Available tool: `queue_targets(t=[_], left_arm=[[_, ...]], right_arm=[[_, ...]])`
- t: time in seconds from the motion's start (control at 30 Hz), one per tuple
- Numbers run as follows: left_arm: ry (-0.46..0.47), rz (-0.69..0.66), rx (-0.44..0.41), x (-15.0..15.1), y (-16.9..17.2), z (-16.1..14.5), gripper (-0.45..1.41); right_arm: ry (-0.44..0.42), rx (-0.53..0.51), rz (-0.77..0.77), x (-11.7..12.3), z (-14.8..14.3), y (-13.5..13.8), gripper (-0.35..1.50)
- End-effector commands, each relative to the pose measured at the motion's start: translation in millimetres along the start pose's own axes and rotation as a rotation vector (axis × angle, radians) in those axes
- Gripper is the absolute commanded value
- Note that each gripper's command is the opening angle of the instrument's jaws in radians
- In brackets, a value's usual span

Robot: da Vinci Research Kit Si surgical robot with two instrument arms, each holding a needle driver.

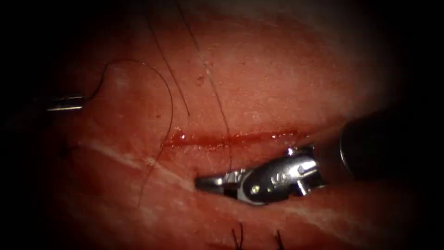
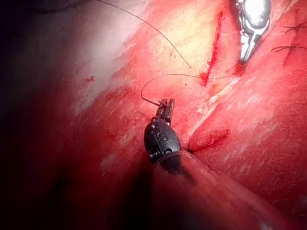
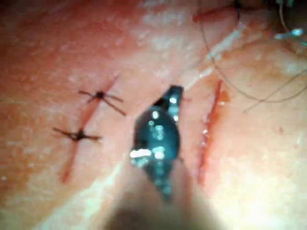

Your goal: Wound Closure

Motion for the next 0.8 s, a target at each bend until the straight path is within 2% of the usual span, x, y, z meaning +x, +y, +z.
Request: queue_targets(t=[0.03,0.07,0.2,0.23,0.27,0.37,0.4,0.47,0.5,0.53,0.67,0.7,0.73,0.8], left_arm=[[0.001,-0.002,-0.002,-0.8,0.1,0.7,-0.45],[0.001,-0.002,-0.001,-0.8,0.1,0.9,-0.45],[0.001,-0.002,0.0,-0.9,0.2,0.9,-0.45],[0.001,-0.002,0.0,-0.9,0.2,0.9,-0.45],[0.001,-0.002,0.0,-0.9,0.2,0.8,-0.45],[0.001,-0.002,0.0,-0.9,0.2,0.8,-0.45],[0.001,-0.002,0.0,-0.9,0.2,0.8,-0.45],[0.001,-0.002,0.0,-0.9,0.2,0.8,-0.45],[0.001,-0.002,0.0,-0.9,0.2,0.8,-0.45],[0.001,-0.002,0.0,-0.9,0.2,0.8,-0.45],[0.001,-0.002,0.0,-0.9,0.2,0.8,-0.45],[0.001,-0.002,0.0,-0.9,0.2,0.8,-0.45],[0.0,-0.002,0.0,-0.8,0.2,0.8,-0.45],[0.0,-0.002,0.0,-0.8,0.2,0.8,-0.45]], right_arm=[[0.003,0.008,0.005,0.6,0.1,-1.6,-0.35],[0.01,0.016,0.006,3.4,-0.9,-2.9,-0.35],[0.038,0.043,-0.004,7.4,-1.8,-5.2,-0.35],[0.038,0.043,-0.004,7.4,-1.8,-5.2,-0.35],[0.052,0.057,-0.01,9.4,-2.1,-6.3,-0.35],[0.073,0.085,-0.024,12.8,-2.7,-8.2,-0.35],[0.073,0.085,-0.024,12.8,-2.7,-8.2,-0.35],[0.085,0.101,-0.032,15.0,-3.1,-9.3,-0.35],[0.085,0.101,-0.032,15.0,-3.1,-9.3,-0.35],[0.086,0.106,-0.039,16.0,-3.2,-9.5,-0.35],[0.091,0.087,-0.035,16.2,-3.4,-8.2,-0.35],[0.09,0.074,-0.028,15.9,-3.4,-7.7,-0.01],[0.088,0.064,-0.02,15.3,-3.4,-6.9,0.21],[0.079,0.056,-0.009,14.0,-3.5,-5.7,0.42]])
